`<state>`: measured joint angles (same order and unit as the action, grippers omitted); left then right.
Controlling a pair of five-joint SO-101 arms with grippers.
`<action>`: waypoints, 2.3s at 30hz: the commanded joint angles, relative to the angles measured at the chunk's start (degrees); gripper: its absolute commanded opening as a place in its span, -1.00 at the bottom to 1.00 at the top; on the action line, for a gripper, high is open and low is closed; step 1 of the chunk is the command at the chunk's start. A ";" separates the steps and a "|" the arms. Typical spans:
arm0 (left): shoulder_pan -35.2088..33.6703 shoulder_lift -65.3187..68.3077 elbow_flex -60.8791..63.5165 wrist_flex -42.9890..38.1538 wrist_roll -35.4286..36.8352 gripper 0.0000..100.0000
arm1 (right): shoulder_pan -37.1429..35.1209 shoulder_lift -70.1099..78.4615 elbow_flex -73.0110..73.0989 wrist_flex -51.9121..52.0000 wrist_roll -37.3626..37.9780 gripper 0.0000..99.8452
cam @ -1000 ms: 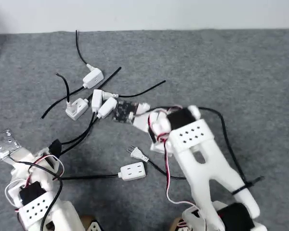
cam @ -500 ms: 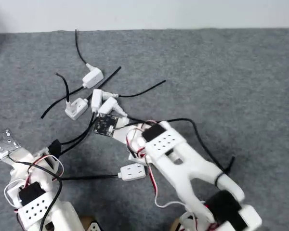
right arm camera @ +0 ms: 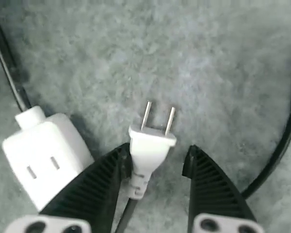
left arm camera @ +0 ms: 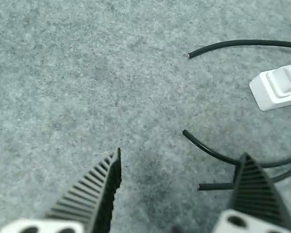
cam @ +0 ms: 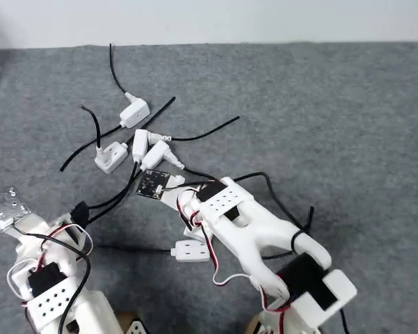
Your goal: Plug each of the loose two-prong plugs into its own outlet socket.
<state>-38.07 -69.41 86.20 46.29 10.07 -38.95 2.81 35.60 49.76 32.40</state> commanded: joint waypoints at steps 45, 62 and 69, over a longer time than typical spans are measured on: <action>49.32 -0.62 -12.97 -2.73 33.32 -0.30 | 11.65 -39.25 1.05 13.58 3.78 -0.98; 40.97 -0.62 -10.77 -2.73 33.14 -0.30 | 30.20 -33.54 -35.43 46.64 27.60 -0.98; 39.38 -0.62 -7.60 -4.66 33.14 -0.30 | 36.88 -22.64 -37.45 53.14 37.80 -0.98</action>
<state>1.67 -69.41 77.32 45.05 43.03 -2.90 -22.95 -0.97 100.48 67.65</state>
